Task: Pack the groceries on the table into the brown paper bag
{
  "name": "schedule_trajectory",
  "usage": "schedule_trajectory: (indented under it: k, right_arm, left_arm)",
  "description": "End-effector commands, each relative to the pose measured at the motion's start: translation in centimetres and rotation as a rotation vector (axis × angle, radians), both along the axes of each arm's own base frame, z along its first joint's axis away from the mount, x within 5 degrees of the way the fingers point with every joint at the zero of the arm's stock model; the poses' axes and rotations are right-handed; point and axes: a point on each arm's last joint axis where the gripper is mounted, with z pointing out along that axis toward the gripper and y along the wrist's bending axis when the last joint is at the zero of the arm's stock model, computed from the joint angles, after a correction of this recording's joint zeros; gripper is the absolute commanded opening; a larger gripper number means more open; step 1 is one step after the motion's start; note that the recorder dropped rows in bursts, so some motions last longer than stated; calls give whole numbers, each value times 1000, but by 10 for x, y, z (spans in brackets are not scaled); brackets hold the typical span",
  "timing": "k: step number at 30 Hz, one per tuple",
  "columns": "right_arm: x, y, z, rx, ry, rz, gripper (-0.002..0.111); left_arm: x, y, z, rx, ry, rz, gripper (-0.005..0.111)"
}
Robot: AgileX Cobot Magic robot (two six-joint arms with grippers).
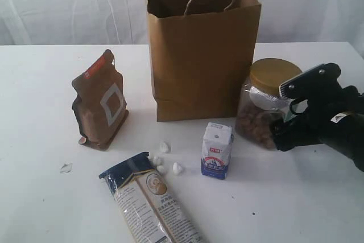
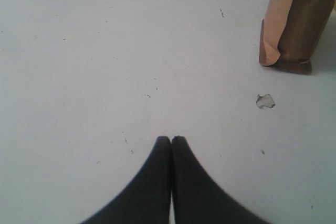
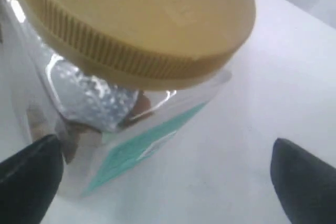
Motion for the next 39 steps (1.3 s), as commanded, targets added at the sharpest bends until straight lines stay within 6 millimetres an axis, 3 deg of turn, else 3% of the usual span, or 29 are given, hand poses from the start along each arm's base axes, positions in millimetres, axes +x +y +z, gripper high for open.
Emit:
schedule_trajectory:
  k: [1,8,14,39]
  right_arm:
    - [11,7,1,30,-39,76,105]
    - [20,6,-12,32,-24,79,105]
    - [10,7,-22,167,156,-3,105]
    - [-49,5,14,184,551,30,105]
  left_arm:
    - [0,0,-1,-9,1,-2,0]
    - [0,0,-1,-9,1,-2,0]
    - [0,0,-1,-9,1,-2,0]
    - [0,0,-1,-9,1,-2,0]
